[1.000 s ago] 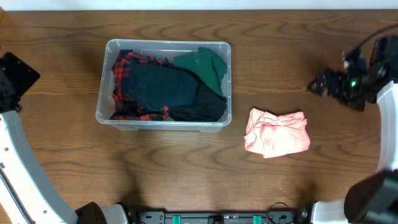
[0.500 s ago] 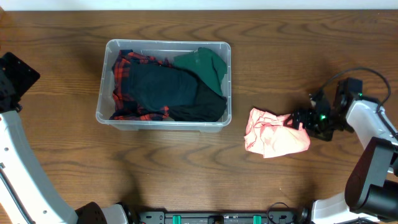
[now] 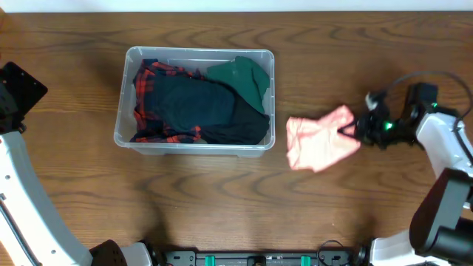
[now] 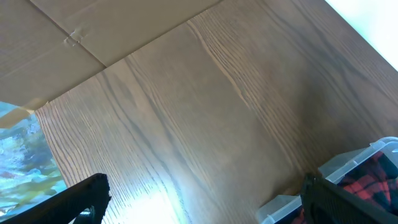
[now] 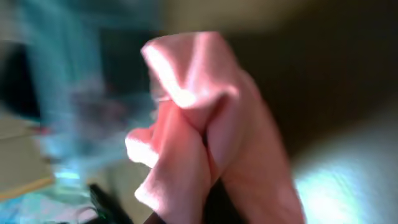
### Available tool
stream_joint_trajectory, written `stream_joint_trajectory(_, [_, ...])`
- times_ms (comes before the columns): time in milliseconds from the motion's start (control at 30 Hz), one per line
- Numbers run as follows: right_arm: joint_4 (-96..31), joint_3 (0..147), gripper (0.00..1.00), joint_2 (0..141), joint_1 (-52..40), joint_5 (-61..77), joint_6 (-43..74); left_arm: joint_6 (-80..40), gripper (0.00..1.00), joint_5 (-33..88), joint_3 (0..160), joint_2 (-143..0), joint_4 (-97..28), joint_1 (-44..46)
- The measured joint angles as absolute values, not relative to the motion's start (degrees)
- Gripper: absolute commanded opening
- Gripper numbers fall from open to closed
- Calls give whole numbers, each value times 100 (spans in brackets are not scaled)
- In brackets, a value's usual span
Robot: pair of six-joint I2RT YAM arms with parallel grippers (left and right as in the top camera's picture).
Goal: Pack container
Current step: 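Move the right gripper to the pink garment and grasp it, then lift the pink garment with the right gripper and place it in the bin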
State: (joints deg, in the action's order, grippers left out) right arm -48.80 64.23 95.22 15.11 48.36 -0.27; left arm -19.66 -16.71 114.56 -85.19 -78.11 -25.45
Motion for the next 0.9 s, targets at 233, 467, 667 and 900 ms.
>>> stream_joint_trajectory(233, [-2888,7800,1,8871,475,5874,1068,-1966,98,-1671,11456,-8519,-7813,-2545])
stream_joint_trajectory(467, [401,7983,1,8860,-943,6204,2786,-1966,98,-1671,11456,-8519,-7813,-2545])
stream_joint_trajectory(667, [405,7985,1,9347,-1780,5592,3642,-1966,98,-1671,11456,-8519,-7813,-2545])
stream_joint_trajectory(900, [401,7985,1,10847,-2609,4128,4525,-1966,98,-1671,11456,-8519,-7811,-2545])
